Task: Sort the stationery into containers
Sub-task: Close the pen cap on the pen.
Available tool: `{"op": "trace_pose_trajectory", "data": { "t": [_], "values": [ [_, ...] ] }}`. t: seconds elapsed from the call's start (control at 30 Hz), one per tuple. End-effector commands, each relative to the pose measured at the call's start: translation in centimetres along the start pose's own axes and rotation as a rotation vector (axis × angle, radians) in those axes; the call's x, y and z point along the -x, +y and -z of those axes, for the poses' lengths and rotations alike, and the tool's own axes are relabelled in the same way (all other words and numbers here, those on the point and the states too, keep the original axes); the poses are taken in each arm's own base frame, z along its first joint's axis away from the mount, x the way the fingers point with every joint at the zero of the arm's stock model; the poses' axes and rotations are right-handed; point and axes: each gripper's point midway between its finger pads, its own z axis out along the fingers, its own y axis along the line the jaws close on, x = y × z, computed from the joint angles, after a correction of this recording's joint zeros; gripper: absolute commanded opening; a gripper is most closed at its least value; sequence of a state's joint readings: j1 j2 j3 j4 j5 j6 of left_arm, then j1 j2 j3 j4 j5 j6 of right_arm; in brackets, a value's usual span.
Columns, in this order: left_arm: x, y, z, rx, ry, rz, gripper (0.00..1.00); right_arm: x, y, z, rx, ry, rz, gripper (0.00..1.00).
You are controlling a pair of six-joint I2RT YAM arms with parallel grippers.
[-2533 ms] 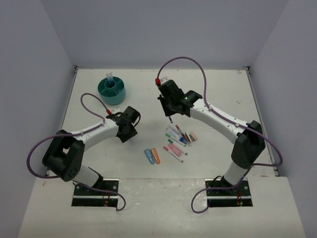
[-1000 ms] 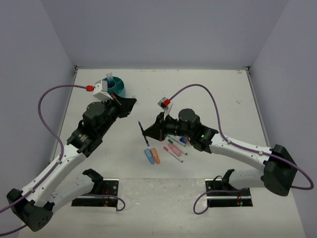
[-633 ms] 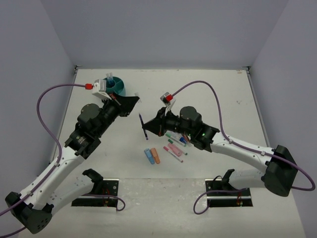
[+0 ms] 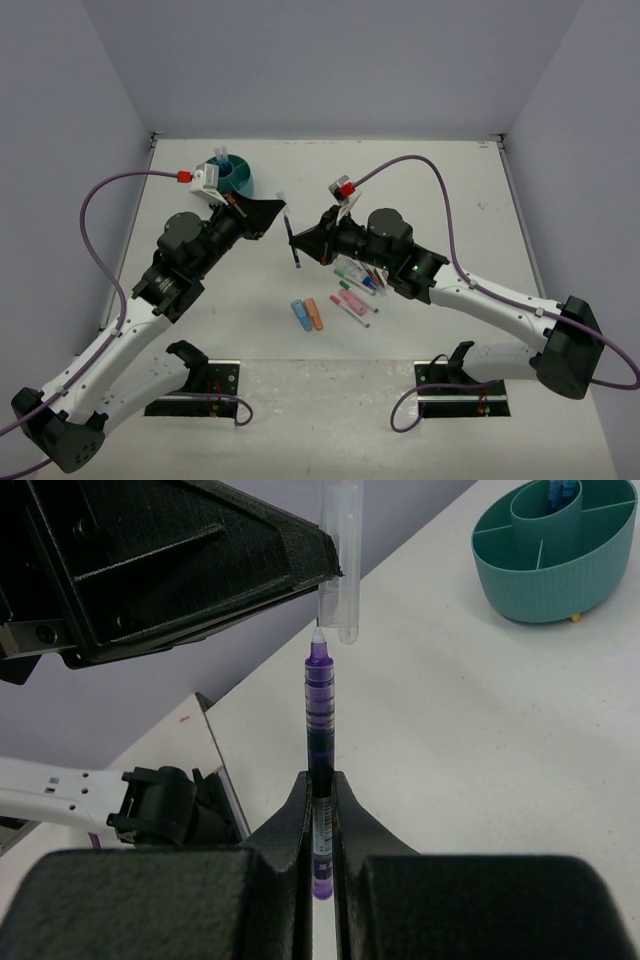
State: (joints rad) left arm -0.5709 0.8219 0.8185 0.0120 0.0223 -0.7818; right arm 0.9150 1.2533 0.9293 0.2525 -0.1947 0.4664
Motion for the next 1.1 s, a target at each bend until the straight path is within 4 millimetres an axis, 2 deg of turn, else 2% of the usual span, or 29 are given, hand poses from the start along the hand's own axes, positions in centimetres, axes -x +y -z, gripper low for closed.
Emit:
{"op": "trace_pose_trajectory", "data": {
  "t": [0.0, 0.33, 0.77, 1.07],
  "values": [
    [0.7, -1.3, 0.3, -0.055, -0.019, -0.015, 0.0, 4.1, 0.9, 0.6, 0.002, -0.103, 0.038, 0.0],
    [-0.2, -1.4, 0.0, -0.078, 0.01, -0.01, 0.0, 5.0, 1.1, 0.5, 0.008, -0.108, 0.047, 0.0],
    [0.9, -0.5, 0.1, -0.021, -0.041, -0.019, 0.0, 2.4, 1.0, 0.7, 0.041, -0.033, 0.051, 0.0],
    [1.0, -0.7, 0.2, -0.029, -0.045, -0.013, 0.0, 2.1, 0.4, 0.3, 0.014, -0.02, 0.053, 0.0]
  ]
}}
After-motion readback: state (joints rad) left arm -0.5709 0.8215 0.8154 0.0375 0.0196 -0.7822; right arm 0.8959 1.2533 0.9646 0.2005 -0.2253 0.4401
